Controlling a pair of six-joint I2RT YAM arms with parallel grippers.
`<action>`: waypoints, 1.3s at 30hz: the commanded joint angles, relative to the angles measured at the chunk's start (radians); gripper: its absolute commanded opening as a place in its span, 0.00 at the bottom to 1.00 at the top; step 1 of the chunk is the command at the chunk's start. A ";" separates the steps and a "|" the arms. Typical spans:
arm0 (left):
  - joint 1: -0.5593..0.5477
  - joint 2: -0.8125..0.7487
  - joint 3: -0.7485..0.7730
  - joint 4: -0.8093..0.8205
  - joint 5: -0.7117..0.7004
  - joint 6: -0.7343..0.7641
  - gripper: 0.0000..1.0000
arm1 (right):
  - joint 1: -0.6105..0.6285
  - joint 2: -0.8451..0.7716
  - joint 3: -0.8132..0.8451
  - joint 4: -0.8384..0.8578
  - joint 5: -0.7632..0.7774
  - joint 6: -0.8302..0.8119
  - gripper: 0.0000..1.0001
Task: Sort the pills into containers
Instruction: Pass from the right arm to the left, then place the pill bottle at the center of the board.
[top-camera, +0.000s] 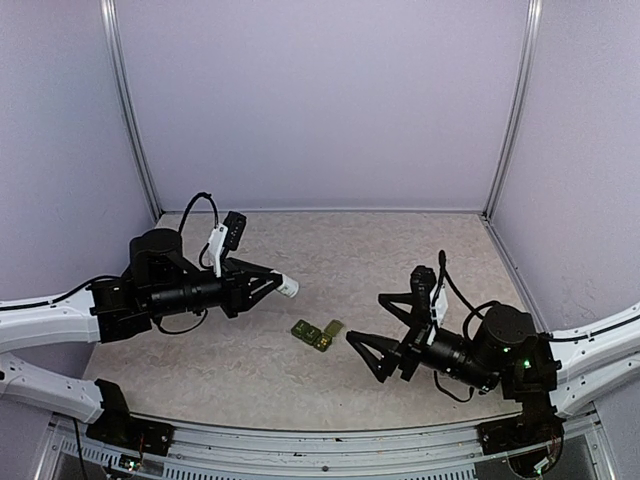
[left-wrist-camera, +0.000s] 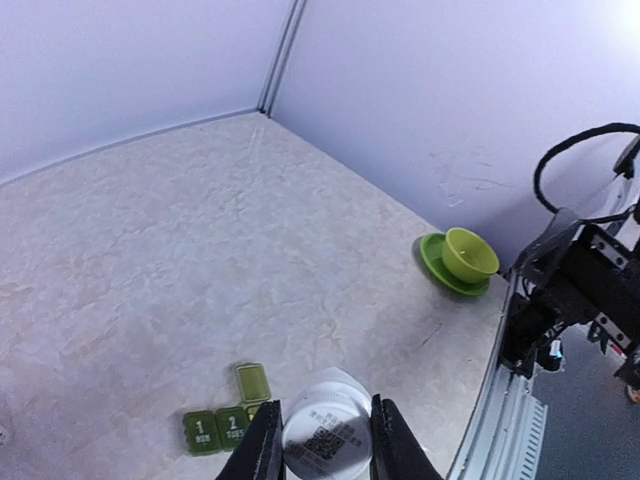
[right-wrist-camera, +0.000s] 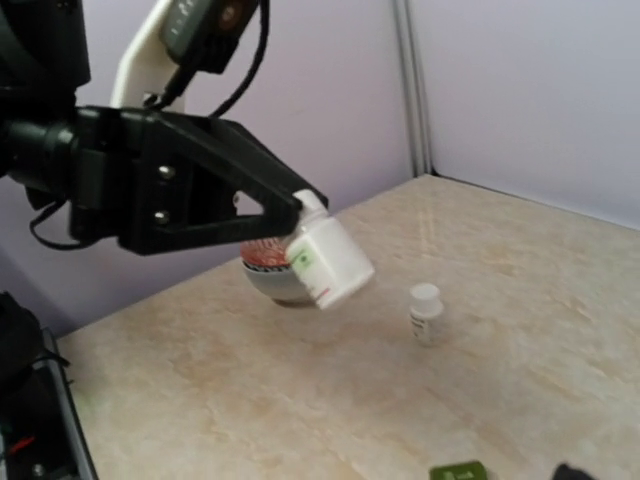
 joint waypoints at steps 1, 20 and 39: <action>0.050 0.050 -0.014 -0.029 -0.037 0.035 0.02 | -0.005 -0.030 -0.028 -0.034 0.050 0.027 1.00; 0.198 0.297 0.062 -0.017 -0.089 0.074 0.02 | -0.006 -0.017 -0.050 -0.062 0.075 0.058 1.00; 0.258 0.574 0.231 -0.067 -0.207 0.144 0.02 | -0.006 -0.024 -0.062 -0.078 0.082 0.069 1.00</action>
